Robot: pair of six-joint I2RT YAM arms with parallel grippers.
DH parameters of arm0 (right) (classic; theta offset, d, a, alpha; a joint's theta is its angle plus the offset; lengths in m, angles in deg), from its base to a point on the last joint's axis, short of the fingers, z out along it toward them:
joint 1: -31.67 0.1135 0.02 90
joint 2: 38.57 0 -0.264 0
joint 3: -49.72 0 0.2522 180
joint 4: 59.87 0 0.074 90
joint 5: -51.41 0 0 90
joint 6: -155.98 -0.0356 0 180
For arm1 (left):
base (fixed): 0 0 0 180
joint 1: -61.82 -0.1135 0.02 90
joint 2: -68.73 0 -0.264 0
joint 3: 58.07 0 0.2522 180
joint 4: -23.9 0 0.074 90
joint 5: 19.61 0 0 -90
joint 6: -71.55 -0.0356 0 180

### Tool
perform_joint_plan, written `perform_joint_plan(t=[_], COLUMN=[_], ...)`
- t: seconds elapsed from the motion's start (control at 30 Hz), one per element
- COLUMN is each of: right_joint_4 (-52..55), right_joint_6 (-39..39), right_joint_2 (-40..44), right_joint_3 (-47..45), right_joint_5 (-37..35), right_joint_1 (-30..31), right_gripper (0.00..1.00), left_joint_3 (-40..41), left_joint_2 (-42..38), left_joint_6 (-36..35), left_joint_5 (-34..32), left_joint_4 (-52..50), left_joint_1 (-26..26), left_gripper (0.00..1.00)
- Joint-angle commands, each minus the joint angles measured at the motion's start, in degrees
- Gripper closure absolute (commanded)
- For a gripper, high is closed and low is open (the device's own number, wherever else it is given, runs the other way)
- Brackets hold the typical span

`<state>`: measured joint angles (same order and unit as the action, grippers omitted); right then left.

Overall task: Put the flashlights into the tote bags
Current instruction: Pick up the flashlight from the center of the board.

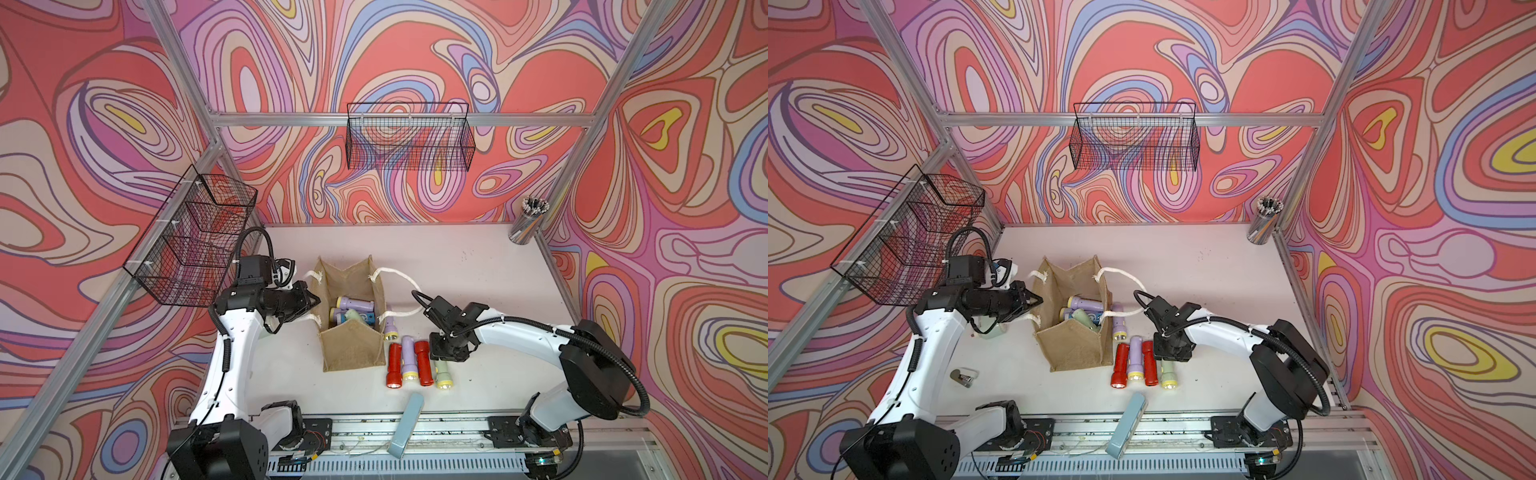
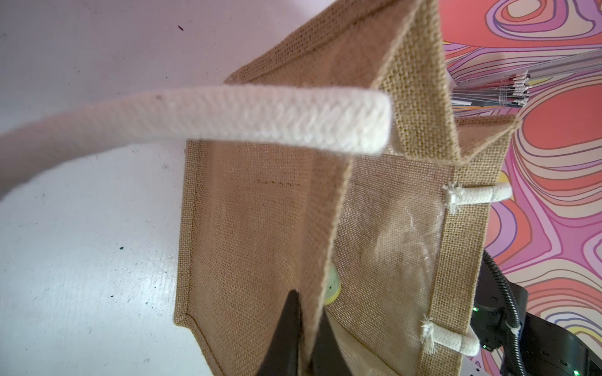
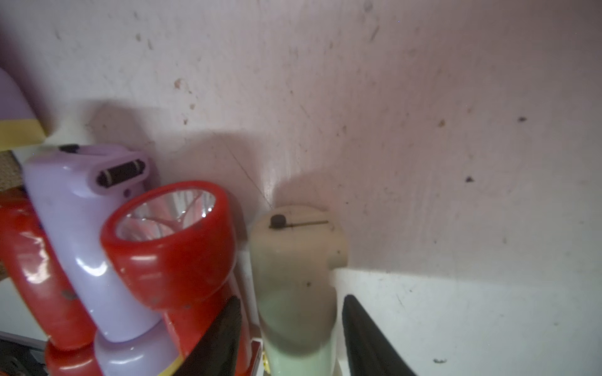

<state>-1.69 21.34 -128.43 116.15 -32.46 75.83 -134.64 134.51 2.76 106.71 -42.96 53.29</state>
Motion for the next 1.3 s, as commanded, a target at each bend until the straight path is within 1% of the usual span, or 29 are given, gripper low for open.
perform_joint_plan(t=[0.0, 0.23, 0.4, 0.6, 0.73, 1.0, 1.2, 1.27], right_joint_4=[0.11, -1.97, -2.12, 0.06, 3.05, 14.73, 23.82, 25.1], right_joint_6=[-0.53, 0.13, 0.94, 1.49, 1.88, 4.62, 7.2, 8.64], right_joint_2=[-0.62, -3.72, -5.87, -5.93, -4.24, 1.11, 3.6, 4.15], right_joint_3=[-1.02, -1.86, -1.91, -2.1, -1.24, 6.91, 17.74, 22.3], right_joint_5=[-0.18, -0.73, -1.82, -3.79, -6.8, -19.27, -30.42, -32.19], right_joint_1=[-0.3, -0.31, -0.39, -0.38, -0.39, -0.8, -1.73, -1.88], right_gripper=[0.48, 0.49, 0.57, 0.73, 0.77, 0.79, 0.8, 0.8], left_joint_3=[0.32, 0.4, 0.18, 0.23, 0.18, -0.83, -1.84, -2.01], left_joint_2=[-0.28, 0.08, -0.06, -0.19, -0.04, 0.3, 0.58, 0.59], left_joint_6=[-1.26, -0.91, -1.09, -1.02, -0.73, -0.38, 0.56, 0.65], left_joint_5=[-1.24, -0.62, -1.12, -1.21, -0.79, -0.63, -0.28, -0.17], left_joint_4=[-2.66, -2.22, -2.79, -2.8, -2.47, -2.27, -1.34, -1.13], left_joint_1=[-0.17, -0.16, -0.16, -0.17, -0.16, -0.16, -0.17, -0.16], left_gripper=[0.89, 0.89, 0.89, 0.89, 0.89, 0.89, 0.89, 0.88])
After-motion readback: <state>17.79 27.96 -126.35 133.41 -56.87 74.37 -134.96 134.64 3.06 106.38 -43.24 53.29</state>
